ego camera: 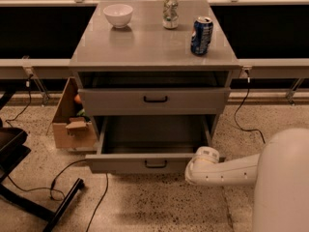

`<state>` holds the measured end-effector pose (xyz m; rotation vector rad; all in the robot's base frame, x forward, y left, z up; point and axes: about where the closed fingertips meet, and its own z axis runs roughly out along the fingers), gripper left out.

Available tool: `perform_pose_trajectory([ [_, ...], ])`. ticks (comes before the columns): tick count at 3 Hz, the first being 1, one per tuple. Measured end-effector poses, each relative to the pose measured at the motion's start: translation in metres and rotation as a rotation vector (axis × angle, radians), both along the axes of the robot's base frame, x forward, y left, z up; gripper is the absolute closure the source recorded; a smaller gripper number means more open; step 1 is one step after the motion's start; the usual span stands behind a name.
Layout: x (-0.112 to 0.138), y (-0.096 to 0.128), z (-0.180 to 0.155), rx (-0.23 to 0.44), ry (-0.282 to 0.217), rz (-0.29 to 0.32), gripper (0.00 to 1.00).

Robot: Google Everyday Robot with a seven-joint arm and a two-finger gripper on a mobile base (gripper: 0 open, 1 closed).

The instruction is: Close middle drawer

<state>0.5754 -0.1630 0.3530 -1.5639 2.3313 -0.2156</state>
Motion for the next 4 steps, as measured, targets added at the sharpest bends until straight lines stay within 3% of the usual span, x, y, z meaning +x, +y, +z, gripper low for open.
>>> perform_pose_trajectory([
  [2,0.047,-0.032,0.003,-0.029,-0.101,-0.008,1.00],
  [3,0.082,-0.053,0.012,-0.035,-0.167,-0.005,1.00],
  [4,0.111,-0.059,0.017,-0.026,-0.204,0.016,1.00],
])
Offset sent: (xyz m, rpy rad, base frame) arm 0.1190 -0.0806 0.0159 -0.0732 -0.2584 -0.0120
